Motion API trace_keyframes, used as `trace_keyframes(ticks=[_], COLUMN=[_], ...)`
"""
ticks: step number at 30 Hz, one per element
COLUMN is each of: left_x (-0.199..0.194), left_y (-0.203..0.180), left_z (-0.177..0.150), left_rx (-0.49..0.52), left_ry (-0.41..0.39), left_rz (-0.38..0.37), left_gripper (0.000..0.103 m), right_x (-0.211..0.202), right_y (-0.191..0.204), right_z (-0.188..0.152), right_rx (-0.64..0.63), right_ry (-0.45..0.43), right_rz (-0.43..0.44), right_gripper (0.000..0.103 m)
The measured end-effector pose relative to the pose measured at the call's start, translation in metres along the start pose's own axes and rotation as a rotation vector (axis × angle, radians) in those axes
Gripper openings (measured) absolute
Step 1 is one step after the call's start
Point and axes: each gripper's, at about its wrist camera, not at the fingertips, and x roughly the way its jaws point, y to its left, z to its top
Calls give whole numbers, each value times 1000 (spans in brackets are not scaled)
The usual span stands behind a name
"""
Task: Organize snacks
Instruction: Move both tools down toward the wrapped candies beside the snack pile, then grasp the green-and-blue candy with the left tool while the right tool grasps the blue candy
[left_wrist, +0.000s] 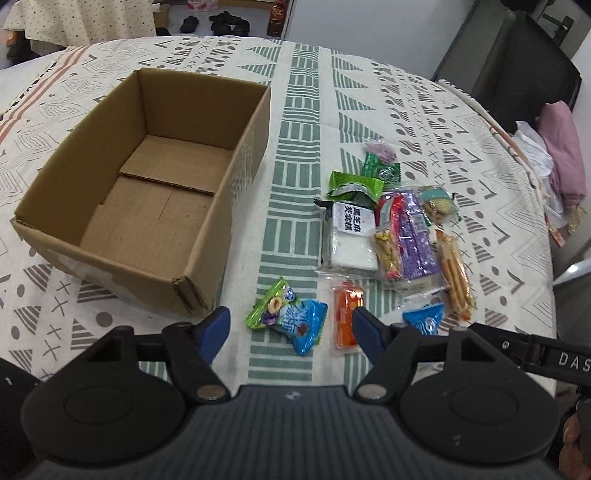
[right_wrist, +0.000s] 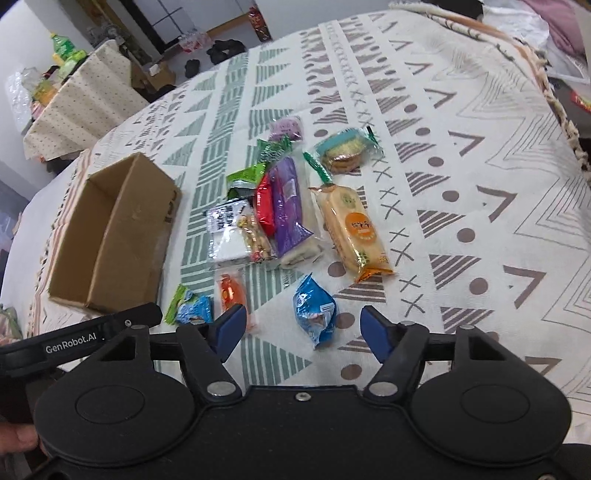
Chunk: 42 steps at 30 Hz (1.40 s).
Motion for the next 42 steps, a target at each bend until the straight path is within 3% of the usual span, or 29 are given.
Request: trace_keyframes(ticks=[18, 23, 27, 28, 33, 42], left_x=[58, 70, 76, 76, 71, 40], left_y=[-10, -11, -12, -13, -12, -9], left_z=[-5, -4, -5, -5, -5, -9], left_rx=[41, 48, 40, 41, 15, 10], left_ry=[67, 77, 84, 84, 82, 37], left_rz=[91, 95, 91, 92, 68, 44], left_gripper=[69, 69, 59, 56, 28, 28], right_x=[53, 65, 73, 75, 75, 53], right_y=[-1, -4, -6, -6, -4, 1], right_z=[9, 9, 8, 8, 6, 8], right_rx=[16, 28, 33, 33, 28, 22], right_ry=[75, 106, 134, 143, 137, 57], right_rz=[-29, -47, -48, -56, -48, 13], right_gripper=[67, 56, 46, 39, 33, 32])
